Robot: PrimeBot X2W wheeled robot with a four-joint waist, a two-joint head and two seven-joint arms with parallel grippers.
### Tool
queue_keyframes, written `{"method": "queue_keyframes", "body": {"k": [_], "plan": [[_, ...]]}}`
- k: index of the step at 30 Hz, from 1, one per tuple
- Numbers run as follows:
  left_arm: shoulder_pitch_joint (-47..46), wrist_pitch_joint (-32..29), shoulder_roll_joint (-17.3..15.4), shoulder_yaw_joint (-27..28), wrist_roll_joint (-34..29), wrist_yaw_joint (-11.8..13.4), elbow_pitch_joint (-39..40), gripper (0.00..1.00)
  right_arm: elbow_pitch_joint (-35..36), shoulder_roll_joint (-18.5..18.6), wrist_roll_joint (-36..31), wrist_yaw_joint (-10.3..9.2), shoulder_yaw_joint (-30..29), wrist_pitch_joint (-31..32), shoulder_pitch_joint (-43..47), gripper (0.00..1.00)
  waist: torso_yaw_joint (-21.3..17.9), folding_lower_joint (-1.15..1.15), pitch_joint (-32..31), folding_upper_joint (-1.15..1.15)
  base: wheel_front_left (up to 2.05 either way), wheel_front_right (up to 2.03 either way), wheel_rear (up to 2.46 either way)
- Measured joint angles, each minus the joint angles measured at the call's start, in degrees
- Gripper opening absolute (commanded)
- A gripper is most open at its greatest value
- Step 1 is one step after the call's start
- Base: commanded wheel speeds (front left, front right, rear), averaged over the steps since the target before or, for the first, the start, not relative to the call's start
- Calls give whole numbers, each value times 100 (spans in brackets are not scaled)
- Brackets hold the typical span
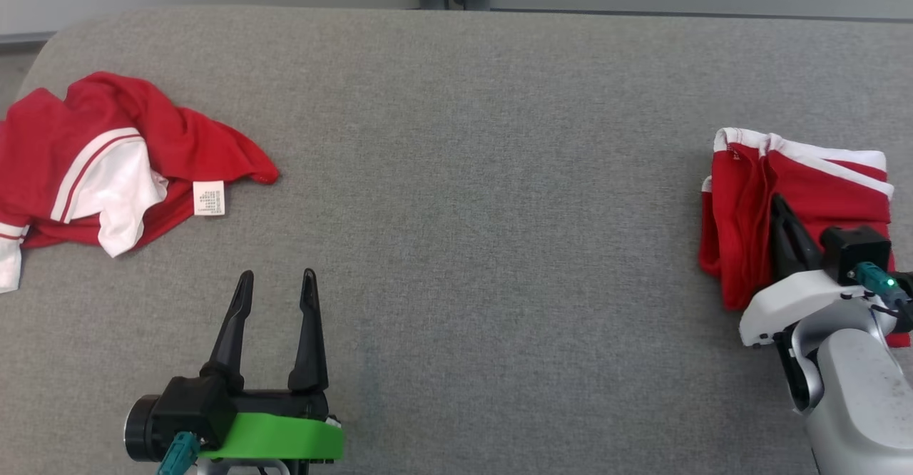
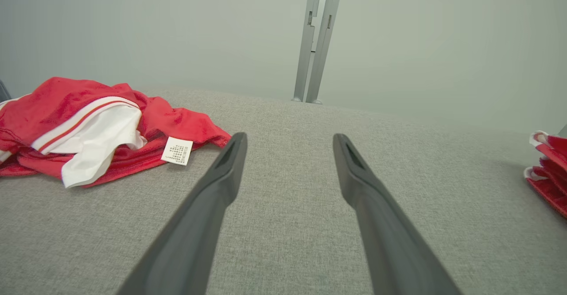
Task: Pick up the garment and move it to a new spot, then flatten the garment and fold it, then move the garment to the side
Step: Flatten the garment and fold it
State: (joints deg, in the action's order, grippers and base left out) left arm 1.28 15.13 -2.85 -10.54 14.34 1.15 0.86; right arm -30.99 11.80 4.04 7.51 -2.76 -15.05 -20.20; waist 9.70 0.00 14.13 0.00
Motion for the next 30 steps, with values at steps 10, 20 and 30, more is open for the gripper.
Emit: {"method": "queue_keyframes", "body": {"k": [10,20,30], "plan": [[-22,0,0,-42,16,71,-36,100,275,-391,-48,-1,474,0,128,0,218,0,273,0,0,0,0],[95,0,1,130,14,79,-131,100,593,-492,149,-1,1053,-1,432,0,-23,0,-12,0,0,0,0],[665,0,1,534,-49,-16,-123,100,2102,74,498,-1,461,-1,1824,100,-372,0,-727,0,0,0,0]]}}
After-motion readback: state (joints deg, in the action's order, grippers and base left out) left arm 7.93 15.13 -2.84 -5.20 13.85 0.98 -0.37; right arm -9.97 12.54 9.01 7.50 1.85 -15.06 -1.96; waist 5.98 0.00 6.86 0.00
